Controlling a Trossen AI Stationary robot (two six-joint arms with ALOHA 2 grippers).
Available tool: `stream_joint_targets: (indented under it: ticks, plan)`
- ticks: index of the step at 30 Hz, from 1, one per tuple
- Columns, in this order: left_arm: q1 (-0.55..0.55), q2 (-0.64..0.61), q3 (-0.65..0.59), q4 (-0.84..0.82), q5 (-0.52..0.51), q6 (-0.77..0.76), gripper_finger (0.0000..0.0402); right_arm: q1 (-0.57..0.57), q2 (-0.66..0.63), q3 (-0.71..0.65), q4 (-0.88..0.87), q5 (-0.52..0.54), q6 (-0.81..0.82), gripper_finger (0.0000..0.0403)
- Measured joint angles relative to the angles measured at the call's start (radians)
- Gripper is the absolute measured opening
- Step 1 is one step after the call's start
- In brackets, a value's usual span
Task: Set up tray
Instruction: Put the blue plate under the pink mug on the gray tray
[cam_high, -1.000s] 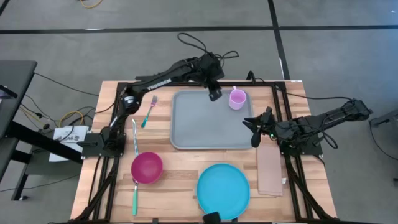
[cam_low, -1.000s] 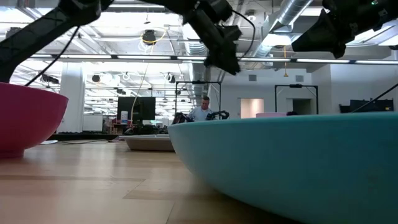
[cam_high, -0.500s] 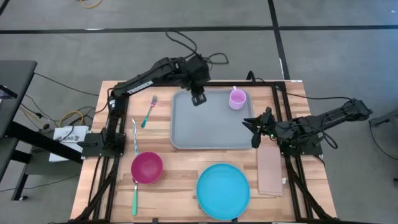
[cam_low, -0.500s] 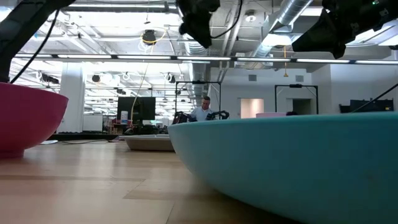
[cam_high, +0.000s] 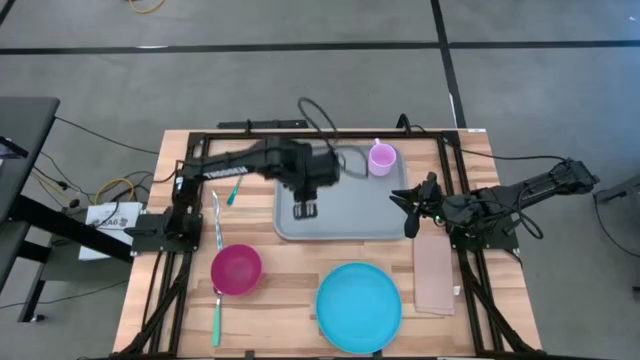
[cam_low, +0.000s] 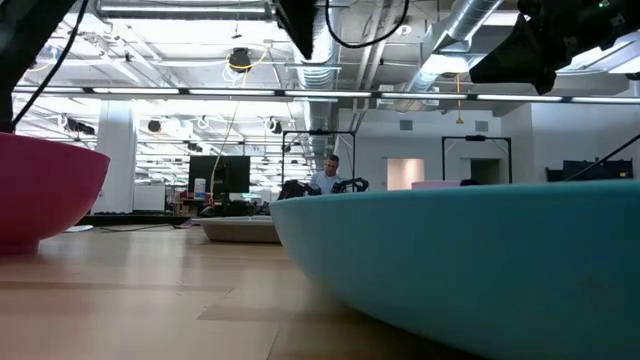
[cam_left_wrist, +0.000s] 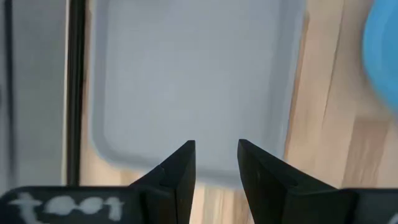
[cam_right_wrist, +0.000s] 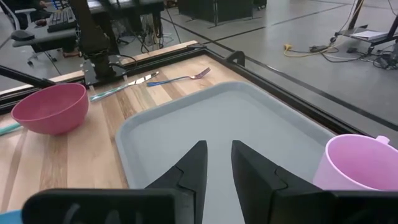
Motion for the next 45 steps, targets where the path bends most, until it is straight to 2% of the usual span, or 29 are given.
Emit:
stream_joint_targets:
  ticks: [5,10,15,17,19,21,24,27,30,36,41,45]
  plan:
    - [-0.118,-0.029,-0.038,0.005,-0.167,-0.015,0.0109,0.000,0.000,0.000,0.000,0.000,0.000,0.0067]
    - [-0.203,-0.192,-0.175,0.009,-0.295,-0.093,0.0109,0.000,0.000,0.000,0.000,0.000,0.000,0.0067]
    - [-0.292,-0.460,-0.504,0.033,-0.467,-0.276,0.0109,0.000,0.000,0.000,-0.004,0.000,0.000,0.0067]
    - [-0.335,-0.588,-0.691,0.095,-0.565,-0.357,0.0109,0.000,0.000,0.000,-0.004,0.000,0.000,0.0067]
    - [-0.379,-0.711,-0.881,0.204,-0.605,-0.409,0.0109,0.000,0.000,0.000,-0.003,0.000,0.000,0.0067]
    - [-0.415,-0.822,-1.052,0.368,-0.571,-0.410,0.0109,0.000,0.000,0.000,-0.004,0.000,0.000,0.0067]
    - [-0.447,-0.958,-1.240,0.642,-0.436,-0.250,0.0109,0.000,0.000,0.000,-0.003,0.000,0.000,0.0067]
    - [-0.449,-1.034,-1.375,0.912,-0.334,-0.160,0.0109,0.000,0.000,0.000,-0.003,0.000,0.000,0.0067]
    - [-0.448,-1.065,-1.461,1.086,-0.302,-0.124,0.0109,0.000,0.000,0.000,-0.003,-0.001,0.000,0.0067]
    - [-0.446,-1.047,-1.540,1.215,-0.310,-0.117,0.0109,0.000,0.000,0.000,-0.005,-0.001,0.000,0.0067]
    - [-0.446,-0.984,-1.543,1.214,-0.330,-0.119,0.0109,0.000,0.000,0.000,-0.007,-0.002,0.000,0.0067]
    - [-0.446,-0.919,-1.543,1.220,-0.336,-0.198,0.0109,0.000,0.000,0.000,-0.007,-0.002,0.000,0.0067]
